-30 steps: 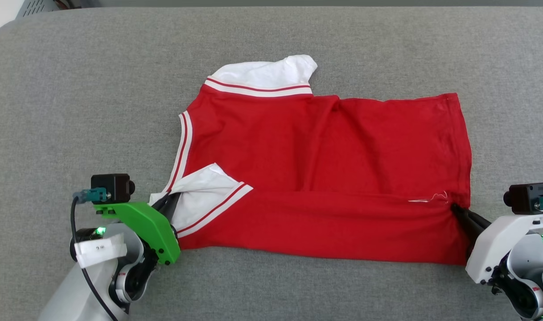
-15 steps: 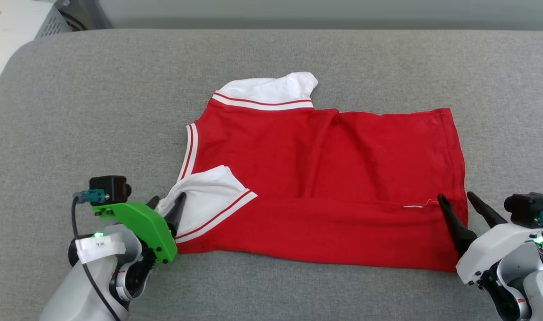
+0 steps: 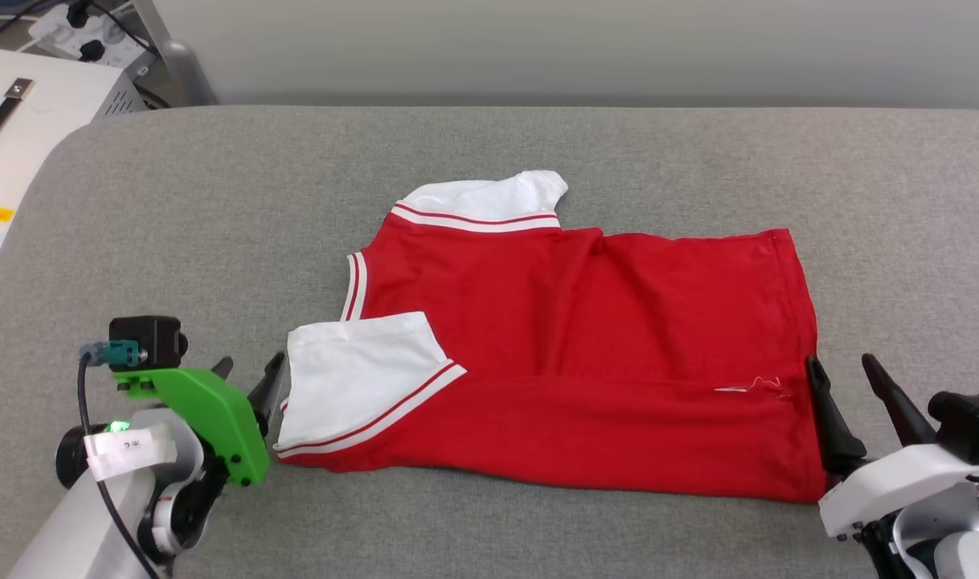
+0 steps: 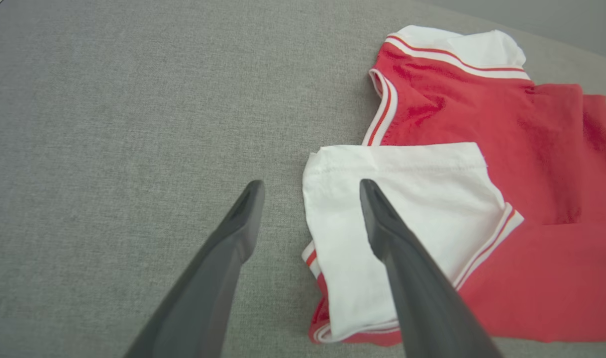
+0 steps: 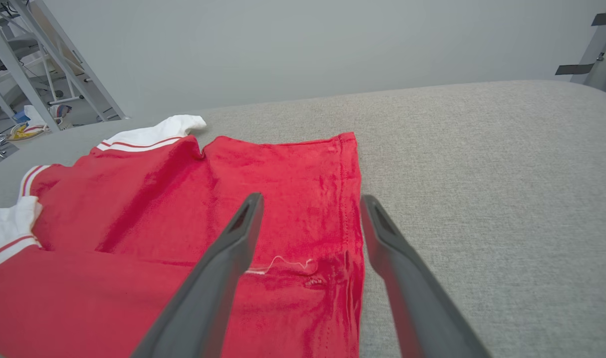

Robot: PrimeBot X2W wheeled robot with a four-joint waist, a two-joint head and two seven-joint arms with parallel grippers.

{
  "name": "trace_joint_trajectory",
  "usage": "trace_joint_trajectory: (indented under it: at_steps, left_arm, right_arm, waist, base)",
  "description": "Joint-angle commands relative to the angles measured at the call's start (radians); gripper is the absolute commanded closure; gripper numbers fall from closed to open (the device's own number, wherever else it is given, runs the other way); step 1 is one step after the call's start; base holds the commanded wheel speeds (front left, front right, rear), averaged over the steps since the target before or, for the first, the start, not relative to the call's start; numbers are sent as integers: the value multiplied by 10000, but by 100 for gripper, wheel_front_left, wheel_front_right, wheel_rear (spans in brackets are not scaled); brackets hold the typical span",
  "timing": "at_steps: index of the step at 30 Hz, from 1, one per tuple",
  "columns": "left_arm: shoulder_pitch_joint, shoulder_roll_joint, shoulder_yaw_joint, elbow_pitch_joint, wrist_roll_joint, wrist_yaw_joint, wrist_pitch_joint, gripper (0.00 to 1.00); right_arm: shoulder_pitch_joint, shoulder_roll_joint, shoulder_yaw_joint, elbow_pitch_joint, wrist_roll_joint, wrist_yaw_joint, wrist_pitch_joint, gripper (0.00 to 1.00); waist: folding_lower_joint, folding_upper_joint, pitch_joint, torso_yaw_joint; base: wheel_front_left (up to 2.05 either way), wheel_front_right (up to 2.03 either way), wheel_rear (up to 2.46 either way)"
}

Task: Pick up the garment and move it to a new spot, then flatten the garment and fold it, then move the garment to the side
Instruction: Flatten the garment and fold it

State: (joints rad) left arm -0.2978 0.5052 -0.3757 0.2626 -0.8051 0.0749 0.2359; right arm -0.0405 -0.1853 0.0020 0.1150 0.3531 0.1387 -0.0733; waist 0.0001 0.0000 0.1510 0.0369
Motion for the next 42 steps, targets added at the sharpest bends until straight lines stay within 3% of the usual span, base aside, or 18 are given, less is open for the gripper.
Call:
trace_joint_trajectory:
  at_steps: [1,9,20,25,26,27,28,36,42]
  left_arm:
    - [245,211,-11,-193,-178,66,349,0]
    - [922,818,-201,-1115,-897,441,2414,0]
    - [312,474,-817,-305,-854,482,3287,0]
    - [190,161,-1409,380,-865,57,3781,0]
    - [155,72,-1455,454,-930,-25,3837,51]
    - [112,-24,-1505,543,-977,-112,3862,64]
    - [78,-78,-1553,600,-987,-196,3863,100]
    - [-174,-121,-1602,786,-731,-477,3291,100]
    - [-92,135,-1363,8,-431,-183,2651,100]
  right_arm:
    - [201,127,-83,-155,-117,-80,63,0]
    - [675,559,-316,-767,-338,-80,432,0]
    - [575,644,-330,-1063,-230,-80,672,0]
    - [551,607,-341,-967,-72,-80,715,0]
    - [557,606,-365,-945,-37,-80,732,0]
    - [562,592,-382,-920,1,-80,760,0]
    - [563,577,-394,-908,30,-80,776,0]
    - [576,120,-732,-855,556,-80,1503,0]
    - [615,-620,-836,-844,888,-80,3700,0]
  waist:
    - [-1,0,-116,-52]
    - [-1,0,-104,-285]
    - [-1,0,376,-584]
    - [-1,0,470,-680]
    - [-1,0,475,-679]
    - [-1,0,480,-674]
    - [-1,0,483,-669]
    - [-1,0,309,-532]
    - [-1,0,207,-443]
  base:
    - [0,0,0]
    - [0,0,0]
    - [0,0,0]
    - [0,0,0]
    - [0,0,0]
    - [0,0,0]
    - [0,0,0]
    - [0,0,0]
    - [0,0,0]
